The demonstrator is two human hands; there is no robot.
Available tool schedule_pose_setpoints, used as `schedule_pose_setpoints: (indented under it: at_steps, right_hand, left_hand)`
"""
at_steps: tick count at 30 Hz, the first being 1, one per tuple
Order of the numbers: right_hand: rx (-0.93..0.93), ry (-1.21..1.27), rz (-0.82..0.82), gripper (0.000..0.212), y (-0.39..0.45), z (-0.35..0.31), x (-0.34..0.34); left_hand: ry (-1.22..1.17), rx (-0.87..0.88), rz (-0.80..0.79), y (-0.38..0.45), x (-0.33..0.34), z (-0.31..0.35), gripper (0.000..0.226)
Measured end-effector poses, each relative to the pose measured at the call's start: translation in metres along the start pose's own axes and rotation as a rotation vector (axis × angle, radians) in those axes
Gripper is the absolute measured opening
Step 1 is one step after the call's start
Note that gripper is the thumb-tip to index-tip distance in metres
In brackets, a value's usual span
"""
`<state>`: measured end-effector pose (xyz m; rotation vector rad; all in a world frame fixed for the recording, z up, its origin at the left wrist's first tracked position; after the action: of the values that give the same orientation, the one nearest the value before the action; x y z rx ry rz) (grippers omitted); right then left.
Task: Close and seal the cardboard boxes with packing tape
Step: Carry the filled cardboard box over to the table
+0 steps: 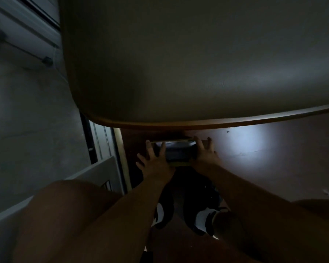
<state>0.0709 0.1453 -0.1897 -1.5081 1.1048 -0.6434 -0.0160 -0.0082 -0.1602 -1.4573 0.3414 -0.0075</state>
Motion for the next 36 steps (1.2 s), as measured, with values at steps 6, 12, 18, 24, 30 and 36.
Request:
schedule_pose_setpoints:
  at_steps: [6,12,18,24,30,36]
  right_hand:
    - [-0.03,0.08,0.067,0.083,0.022,0.004,0.001]
    - [-0.067,0.059,0.116,0.056,0.015,0.007,0.003]
    - [-0.048,0.054,0.178,0.053,-0.018,0.006,0.021]
    - [-0.041,0.116,0.24,0.057,-0.103,-0.002,0.022]
    - [-0.037,0.237,0.314,0.048,-0.222,-0.021,-0.009]
    - [-0.114,0.295,0.349,0.054,-0.34,-0.044,-0.049]
  left_hand:
    - [-0.034,0.015,0.064,0.022,0.007,-0.008,0.095]
    - [0.015,0.019,0.124,0.022,0.017,-0.014,0.086]
    - [-0.024,-0.015,0.185,-0.008,0.026,-0.013,0.078]
    - [-0.046,-0.006,0.204,-0.092,0.026,0.002,0.072]
    - [-0.091,0.154,0.265,-0.197,0.002,0.025,0.068]
    - [-0.061,0.234,0.358,-0.317,-0.035,0.051,0.081]
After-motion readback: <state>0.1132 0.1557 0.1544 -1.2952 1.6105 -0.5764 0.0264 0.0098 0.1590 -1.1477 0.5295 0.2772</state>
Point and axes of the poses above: each hand's wrist, its own y-axis towards the middle knuckle, its own x-axis out of the palm, z = x × y, the point moved 1 cm from there along y, towards the middle knuckle, and after that the axes turned 14 degrees about -z, right-handed, at the moved point
